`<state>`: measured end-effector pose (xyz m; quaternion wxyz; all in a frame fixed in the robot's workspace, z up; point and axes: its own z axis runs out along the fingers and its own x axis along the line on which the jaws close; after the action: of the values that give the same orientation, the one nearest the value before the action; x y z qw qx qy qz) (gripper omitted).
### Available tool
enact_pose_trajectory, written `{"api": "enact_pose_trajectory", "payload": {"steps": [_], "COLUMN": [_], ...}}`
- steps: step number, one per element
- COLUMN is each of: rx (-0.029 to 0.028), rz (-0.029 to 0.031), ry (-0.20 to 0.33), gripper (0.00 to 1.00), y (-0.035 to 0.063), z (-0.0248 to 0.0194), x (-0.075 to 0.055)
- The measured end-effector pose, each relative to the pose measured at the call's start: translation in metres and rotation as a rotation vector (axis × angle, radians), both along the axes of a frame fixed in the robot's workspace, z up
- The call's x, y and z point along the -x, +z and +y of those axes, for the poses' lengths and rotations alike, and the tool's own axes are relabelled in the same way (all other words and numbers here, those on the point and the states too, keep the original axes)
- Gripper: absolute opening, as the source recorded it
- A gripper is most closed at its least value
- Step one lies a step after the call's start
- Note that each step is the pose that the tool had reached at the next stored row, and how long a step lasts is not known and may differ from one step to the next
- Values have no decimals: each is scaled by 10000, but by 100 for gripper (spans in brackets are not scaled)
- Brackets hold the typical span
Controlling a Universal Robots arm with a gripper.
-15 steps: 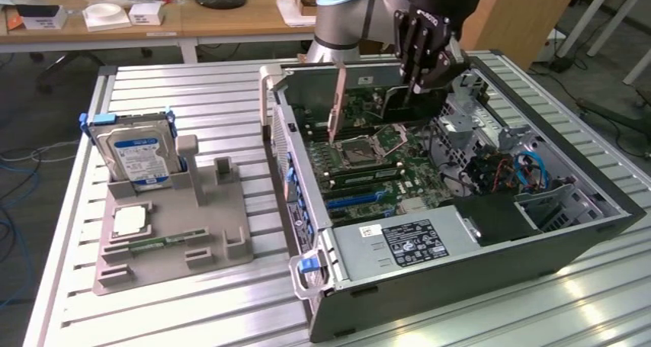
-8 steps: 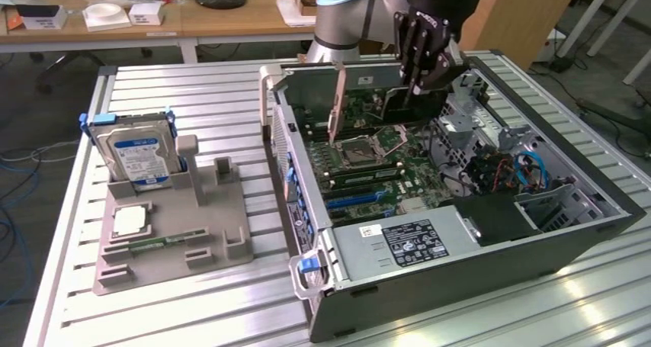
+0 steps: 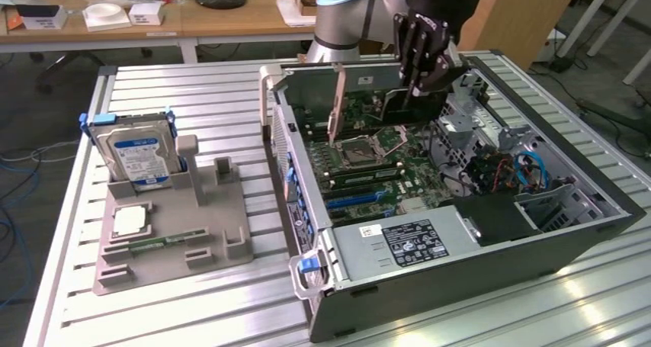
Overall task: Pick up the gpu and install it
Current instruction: 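Insert the gpu into the slot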
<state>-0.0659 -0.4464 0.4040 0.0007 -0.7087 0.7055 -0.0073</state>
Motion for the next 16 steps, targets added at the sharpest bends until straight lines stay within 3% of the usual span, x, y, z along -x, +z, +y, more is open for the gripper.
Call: {"api": "enact_pose_trajectory", "payload": {"steps": [4,9,16], "rx": [3,0,3], "rz": [-10,-91,-104], "ry": [-1,-14,-322], "gripper": [26,26,26], "y": [-16,-27,-43], "z": [0,0,0], "x": [0,-1,0]}}
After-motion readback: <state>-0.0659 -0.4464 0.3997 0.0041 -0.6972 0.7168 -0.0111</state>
